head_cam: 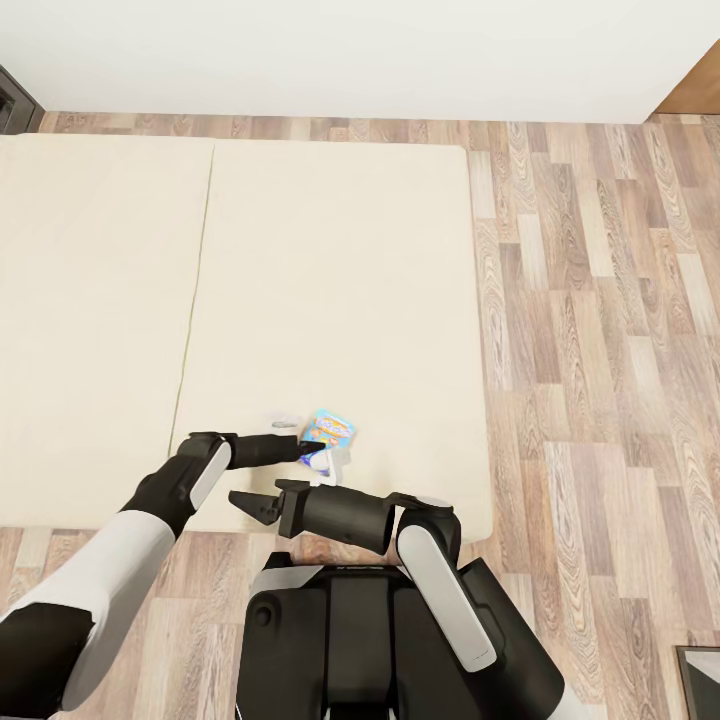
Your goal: Put all the toys in the child's room - the three board games (two on the bed and one on the table), the two jigsaw puzzles on the table, and the tennis ball on the table - inside the toy box on the table in the child's room.
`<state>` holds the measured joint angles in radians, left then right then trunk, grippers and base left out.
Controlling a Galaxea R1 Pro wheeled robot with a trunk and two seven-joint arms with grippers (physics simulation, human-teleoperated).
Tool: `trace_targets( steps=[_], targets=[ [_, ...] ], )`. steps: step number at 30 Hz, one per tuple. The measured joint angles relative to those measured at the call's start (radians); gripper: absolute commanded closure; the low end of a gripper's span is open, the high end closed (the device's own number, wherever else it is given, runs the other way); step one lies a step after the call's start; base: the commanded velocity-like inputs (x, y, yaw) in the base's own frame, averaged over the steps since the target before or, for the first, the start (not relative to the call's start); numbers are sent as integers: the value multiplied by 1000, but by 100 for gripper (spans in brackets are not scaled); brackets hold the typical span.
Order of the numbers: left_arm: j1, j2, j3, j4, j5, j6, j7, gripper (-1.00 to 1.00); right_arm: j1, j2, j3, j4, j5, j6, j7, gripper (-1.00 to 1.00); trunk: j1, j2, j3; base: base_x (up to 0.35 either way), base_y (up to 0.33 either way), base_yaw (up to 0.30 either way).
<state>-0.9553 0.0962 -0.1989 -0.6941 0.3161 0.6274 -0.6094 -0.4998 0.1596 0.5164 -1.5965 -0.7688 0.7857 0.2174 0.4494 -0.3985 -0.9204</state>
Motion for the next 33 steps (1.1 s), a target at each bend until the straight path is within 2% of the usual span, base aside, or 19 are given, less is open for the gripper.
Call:
trace_targets(
  steps=[14,24,30,33],
  targets=[
    [0,-3,-2,0,3,-15,-2,-100,0,1,0,0,0,0,-1,-100,0,0,0,0,0,0],
    [0,-40,-4,0,3,-20,-10,-100,0,0,-1,0,1,0,2,-100,0,0,0,0,0,0],
    [0,-49,-6,1,4,-20,-14,-100,0,0,0,0,1,0,4,-100,0,0,0,0,0,0],
    [0,-53,-27,0,4,-21,-16,-100,0,0,0,0,0,0,4,-100,0,0,0,0,0,0]
  ],
)
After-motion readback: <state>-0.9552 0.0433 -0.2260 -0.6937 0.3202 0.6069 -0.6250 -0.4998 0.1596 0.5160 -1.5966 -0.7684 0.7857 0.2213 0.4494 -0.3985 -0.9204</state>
